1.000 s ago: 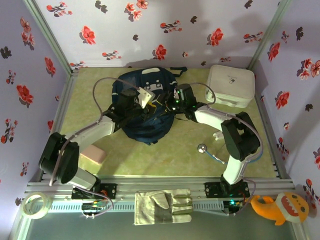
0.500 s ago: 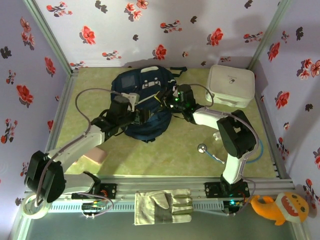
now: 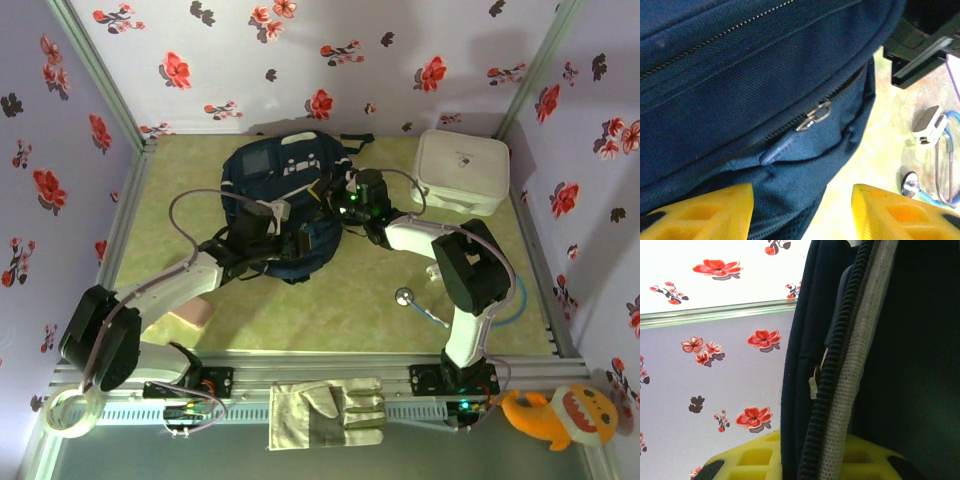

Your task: Pack the student bag

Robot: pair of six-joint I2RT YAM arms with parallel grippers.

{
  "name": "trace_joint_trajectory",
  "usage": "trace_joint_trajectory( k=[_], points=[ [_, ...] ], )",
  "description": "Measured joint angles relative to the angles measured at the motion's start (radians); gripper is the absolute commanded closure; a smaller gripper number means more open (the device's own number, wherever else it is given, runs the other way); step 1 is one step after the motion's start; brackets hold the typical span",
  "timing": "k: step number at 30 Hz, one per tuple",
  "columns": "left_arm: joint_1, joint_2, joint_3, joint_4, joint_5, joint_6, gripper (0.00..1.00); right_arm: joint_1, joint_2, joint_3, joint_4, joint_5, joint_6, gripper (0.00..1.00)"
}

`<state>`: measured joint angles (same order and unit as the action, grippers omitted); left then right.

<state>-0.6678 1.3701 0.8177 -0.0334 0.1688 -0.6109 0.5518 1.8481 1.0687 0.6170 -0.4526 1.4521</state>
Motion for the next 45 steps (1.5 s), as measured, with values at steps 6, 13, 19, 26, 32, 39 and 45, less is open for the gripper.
trace_joint_trajectory(
  k=[6, 13, 19, 26, 32, 39, 45],
  points=[
    [-0.002, 0.061, 0.0, 0.064, -0.008, -0.013, 0.46, 0.002, 0.0, 0.0, 0.008, 0.001, 0.0, 0.83],
    [-0.002, 0.066, -0.005, 0.112, -0.023, -0.012, 0.52, 0.002, 0.0, 0.0, 0.019, 0.008, 0.011, 0.83],
    [-0.002, 0.055, -0.07, 0.226, -0.023, -0.003, 0.58, 0.002, 0.0, 0.0, 0.023, 0.011, 0.016, 0.83],
    [-0.002, 0.039, -0.095, 0.303, -0.024, 0.017, 0.74, 0.002, 0.0, 0.0, 0.023, 0.011, 0.016, 0.84],
    [-0.002, 0.039, -0.099, 0.327, -0.027, 0.019, 0.75, 0.002, 0.0, 0.0, 0.023, 0.011, 0.016, 0.84],
    [-0.002, 0.054, -0.096, 0.321, -0.05, 0.023, 0.88, 0.003, 0.0, 0.0, 0.023, 0.012, 0.016, 0.84],
    [-0.007, 0.057, -0.09, 0.298, -0.08, 0.049, 1.0, 0.002, 0.0, -0.007, 0.023, 0.016, 0.015, 0.86]
  ],
)
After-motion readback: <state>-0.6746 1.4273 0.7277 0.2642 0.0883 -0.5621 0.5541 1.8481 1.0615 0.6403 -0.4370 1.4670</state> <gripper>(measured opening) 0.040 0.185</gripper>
